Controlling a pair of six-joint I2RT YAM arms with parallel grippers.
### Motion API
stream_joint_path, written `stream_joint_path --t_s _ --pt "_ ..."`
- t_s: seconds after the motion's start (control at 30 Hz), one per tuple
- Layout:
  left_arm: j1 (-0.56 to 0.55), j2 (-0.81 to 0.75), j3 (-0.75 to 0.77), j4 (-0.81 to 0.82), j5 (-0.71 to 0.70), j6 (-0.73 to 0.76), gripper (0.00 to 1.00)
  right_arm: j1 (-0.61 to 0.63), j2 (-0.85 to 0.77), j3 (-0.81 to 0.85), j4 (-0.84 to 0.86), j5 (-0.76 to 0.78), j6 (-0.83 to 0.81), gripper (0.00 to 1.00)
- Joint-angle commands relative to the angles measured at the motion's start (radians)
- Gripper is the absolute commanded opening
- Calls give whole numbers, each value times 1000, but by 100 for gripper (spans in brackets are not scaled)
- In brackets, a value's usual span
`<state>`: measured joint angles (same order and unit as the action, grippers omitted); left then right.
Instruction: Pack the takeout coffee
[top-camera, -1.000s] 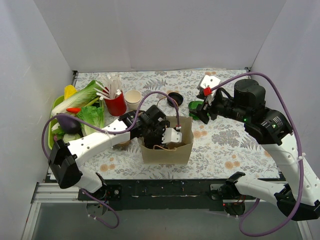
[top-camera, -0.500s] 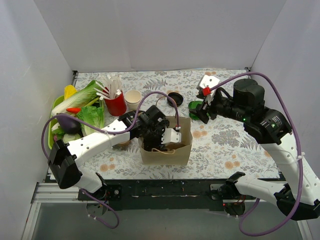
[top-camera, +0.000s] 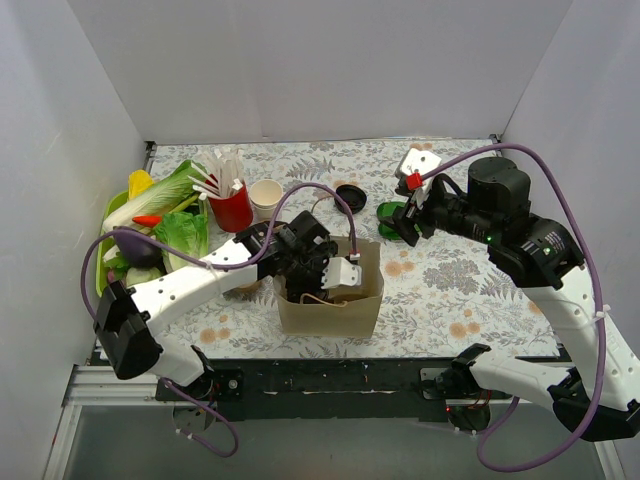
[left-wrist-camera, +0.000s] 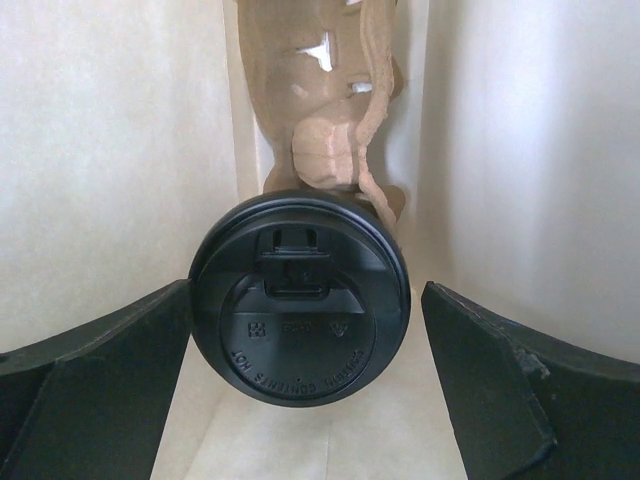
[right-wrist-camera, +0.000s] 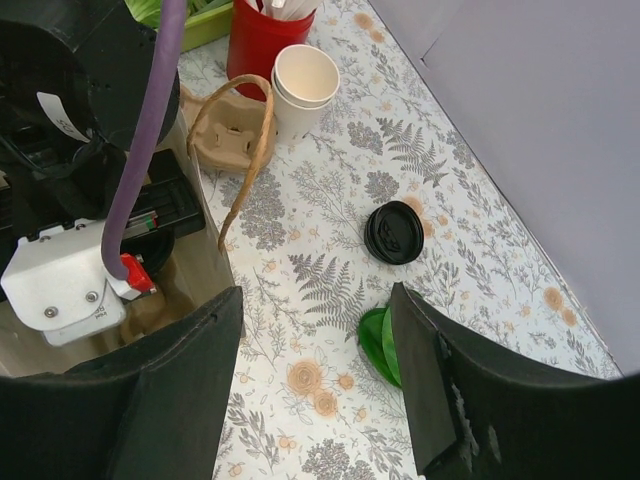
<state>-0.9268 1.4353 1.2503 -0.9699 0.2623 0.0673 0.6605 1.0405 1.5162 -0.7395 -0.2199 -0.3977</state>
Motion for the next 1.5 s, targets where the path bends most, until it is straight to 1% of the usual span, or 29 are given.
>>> stream_joint_path --t_s 0.0,0.3,0.53,0.6,0.77,0.9,0.93,1.0,1.03,1.1,1.17,1.23,1.27,1.33,1.37,1.47 --pt "-7 -70 6 3 57 -20 98 -6 -13 7 34 7 -9 68" --pt "-7 -141 -18 85 78 -29 98 -7 1 32 25 16 -20 69" --pt "-7 -150 44 128 126 -63 98 -9 20 59 11 27 -32 70" --pt "-7 -156 58 142 129 -99 98 -9 16 47 14 51 -41 71" --pt "-7 -170 66 161 130 -113 98 -10 12 33 9 108 -50 74" --pt "-7 -187 98 198 124 -138 98 -18 -2 -16 5 171 -47 78" --pt "-7 -185 128 215 117 -152 98 -18 -2 -24 -3 181 -43 80" --pt "-7 -176 170 221 112 -170 98 -24 0 -47 -32 200 -27 80" --pt "-7 -173 217 230 111 -182 98 -27 -2 -51 -40 200 -7 81" --pt "-6 -153 262 249 109 -242 98 -35 -11 -73 -57 182 0 81" --pt "-6 -135 342 257 126 -296 98 -41 -14 -85 -64 185 14 81" --pt "-6 -122 395 260 126 -319 98 -62 -7 -82 -78 186 36 82" --pt "-6 -107 452 258 117 -325 98 -71 3 -77 -81 183 43 82" --pt "-6 -92 504 251 100 -328 98 -97 12 -59 -93 166 53 82" --pt "-6 -82 559 246 82 -328 98 -105 21 -53 -96 153 63 82" --pt "-6 -56 626 226 45 -325 98 -130 33 -41 -97 133 76 82"
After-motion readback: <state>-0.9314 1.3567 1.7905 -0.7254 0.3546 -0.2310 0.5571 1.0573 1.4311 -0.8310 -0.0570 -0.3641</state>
